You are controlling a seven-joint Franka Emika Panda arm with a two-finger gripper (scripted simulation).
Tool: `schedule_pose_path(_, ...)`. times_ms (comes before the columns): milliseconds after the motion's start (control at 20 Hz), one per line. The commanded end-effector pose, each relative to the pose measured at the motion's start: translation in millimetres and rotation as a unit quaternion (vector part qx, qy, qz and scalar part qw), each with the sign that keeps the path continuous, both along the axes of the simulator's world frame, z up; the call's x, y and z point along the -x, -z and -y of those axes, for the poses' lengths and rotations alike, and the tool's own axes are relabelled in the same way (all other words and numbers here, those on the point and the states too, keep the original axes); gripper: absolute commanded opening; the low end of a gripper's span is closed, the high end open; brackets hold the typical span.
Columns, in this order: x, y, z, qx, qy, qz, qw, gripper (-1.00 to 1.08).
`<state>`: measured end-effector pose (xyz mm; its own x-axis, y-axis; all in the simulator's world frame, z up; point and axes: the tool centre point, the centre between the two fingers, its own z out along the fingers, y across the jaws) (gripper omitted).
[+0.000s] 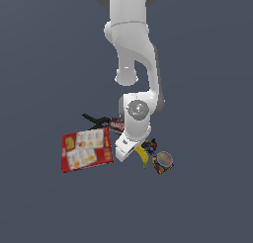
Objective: Pick up a designated object from a clutter of objects.
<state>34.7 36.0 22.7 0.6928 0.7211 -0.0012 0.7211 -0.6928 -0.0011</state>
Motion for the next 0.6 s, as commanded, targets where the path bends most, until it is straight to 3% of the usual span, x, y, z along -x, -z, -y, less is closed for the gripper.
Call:
schedule_pose_path(0,-0.9,3.7,0.0,0.000,0.000,0.001,1.0000,1.00)
schedule_pose_path(50,-1.0,4.0,0.0,0.000,0.000,0.001,1.0000,1.00)
schedule_pose_path(100,-1.0,4.0,0.0,0.000,0.000,0.001,1.0000,-1.00)
schedule_pose_path(550,-1.0,4.0,0.0,0.000,0.000,0.001,1.0000,-1.00)
